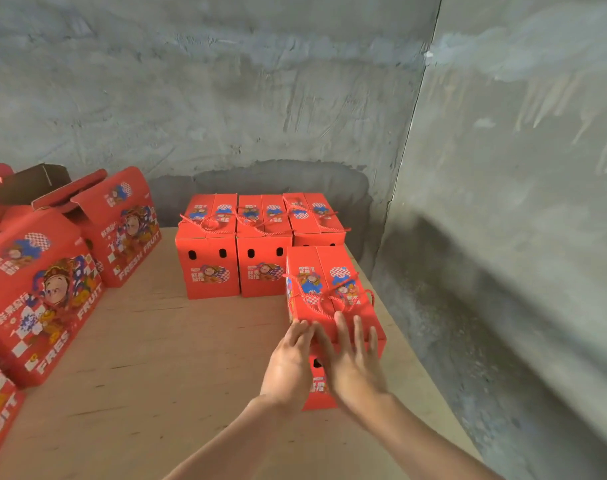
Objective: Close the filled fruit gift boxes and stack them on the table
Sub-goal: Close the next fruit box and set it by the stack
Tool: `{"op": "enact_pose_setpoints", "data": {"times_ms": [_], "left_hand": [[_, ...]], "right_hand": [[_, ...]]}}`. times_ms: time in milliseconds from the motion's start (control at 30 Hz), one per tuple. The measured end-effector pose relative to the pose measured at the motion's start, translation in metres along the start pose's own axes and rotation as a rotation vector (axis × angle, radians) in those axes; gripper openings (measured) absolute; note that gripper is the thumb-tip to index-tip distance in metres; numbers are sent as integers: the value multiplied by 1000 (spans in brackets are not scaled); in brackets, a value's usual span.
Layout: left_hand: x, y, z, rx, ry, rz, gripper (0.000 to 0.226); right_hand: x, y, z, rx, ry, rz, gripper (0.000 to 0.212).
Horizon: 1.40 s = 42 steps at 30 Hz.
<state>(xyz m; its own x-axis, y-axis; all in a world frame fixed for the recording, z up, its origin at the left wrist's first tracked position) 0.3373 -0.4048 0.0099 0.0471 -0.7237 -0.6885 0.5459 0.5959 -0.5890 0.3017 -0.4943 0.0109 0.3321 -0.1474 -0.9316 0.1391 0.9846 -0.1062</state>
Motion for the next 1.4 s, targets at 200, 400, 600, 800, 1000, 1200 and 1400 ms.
{"op": "enact_pose_setpoints", "data": {"times_ms": [200,400,600,800,1000,1200,1400], "left_hand": [[7,1,39,68,64,71,34],[32,2,77,45,182,311,45],[21,8,67,57,380,382,67],[-87,53,-9,-65,178,315,35],[-223,96,-91,-200,-90,288,16],[-343,148,-206,-360,-404,208,14],[-461,193,-285,-538,-864,164,25]], "right_hand": [[17,-18,31,41,-77,80,75],[56,-39,65,62,-37,108,71],[58,-38,69,66,64,122,63],[31,-28,74,144,315,46,70],[-26,132,37,-111,89,569,45],[-51,335,-50,-444,251,717,36],[-61,459,-97,-169,438,862,56]]}}
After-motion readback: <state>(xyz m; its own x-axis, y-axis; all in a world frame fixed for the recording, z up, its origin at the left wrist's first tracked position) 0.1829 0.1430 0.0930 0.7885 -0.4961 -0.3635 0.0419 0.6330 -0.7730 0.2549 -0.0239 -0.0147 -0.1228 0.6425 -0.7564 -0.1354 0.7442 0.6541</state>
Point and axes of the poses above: each hand's wrist, its own z-axis towards the middle knuckle, its own x-axis out of the palm, y = z × x, the point moved 6 cm from there along z, towards the middle knuckle, and after that the axes turned 10 degrees about -y, right-handed, at the moved point
